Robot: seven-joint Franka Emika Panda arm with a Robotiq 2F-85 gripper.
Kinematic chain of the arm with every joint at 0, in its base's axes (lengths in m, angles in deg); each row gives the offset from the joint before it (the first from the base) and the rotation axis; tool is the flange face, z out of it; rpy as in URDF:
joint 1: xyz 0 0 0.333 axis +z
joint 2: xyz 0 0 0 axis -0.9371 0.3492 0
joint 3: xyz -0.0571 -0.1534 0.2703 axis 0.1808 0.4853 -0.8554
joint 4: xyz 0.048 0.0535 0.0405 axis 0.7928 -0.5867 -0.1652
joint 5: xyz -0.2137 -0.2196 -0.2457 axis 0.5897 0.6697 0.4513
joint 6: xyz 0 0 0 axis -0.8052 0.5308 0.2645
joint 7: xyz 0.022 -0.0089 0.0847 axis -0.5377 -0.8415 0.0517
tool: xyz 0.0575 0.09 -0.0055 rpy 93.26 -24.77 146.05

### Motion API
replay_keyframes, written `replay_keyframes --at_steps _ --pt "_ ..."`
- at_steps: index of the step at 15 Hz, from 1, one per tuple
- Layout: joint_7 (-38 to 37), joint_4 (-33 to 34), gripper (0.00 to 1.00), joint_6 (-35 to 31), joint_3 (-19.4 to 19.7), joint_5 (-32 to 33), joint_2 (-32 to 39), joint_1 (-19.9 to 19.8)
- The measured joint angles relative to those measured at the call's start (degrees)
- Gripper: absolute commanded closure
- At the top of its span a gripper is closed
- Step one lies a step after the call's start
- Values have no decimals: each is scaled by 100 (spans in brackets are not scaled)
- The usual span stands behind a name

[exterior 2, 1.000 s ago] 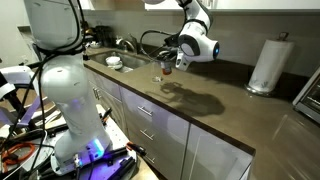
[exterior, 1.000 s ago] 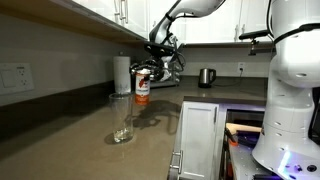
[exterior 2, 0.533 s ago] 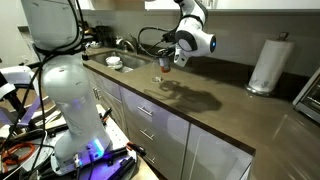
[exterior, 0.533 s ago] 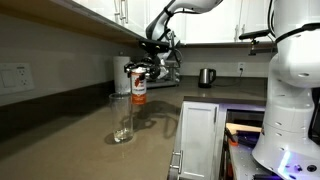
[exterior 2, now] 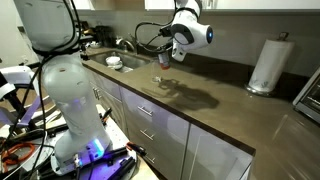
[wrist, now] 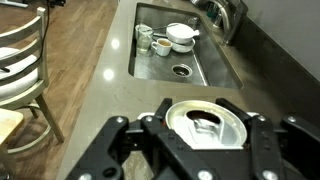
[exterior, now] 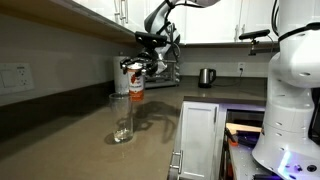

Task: Pour the contents from the can into the glass cup then put the can on the table

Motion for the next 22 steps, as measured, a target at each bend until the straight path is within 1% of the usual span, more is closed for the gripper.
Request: replay_keyframes --at_steps 3,12,13,22 --pt "-65 -101 50 -111 -52 3 -149 7" --pt "-67 -113 50 -116 -50 8 -162 7" --pt "-67 -113 75 -116 -50 8 -162 7" --pt "-66 -113 75 -168 -66 9 -74 7"
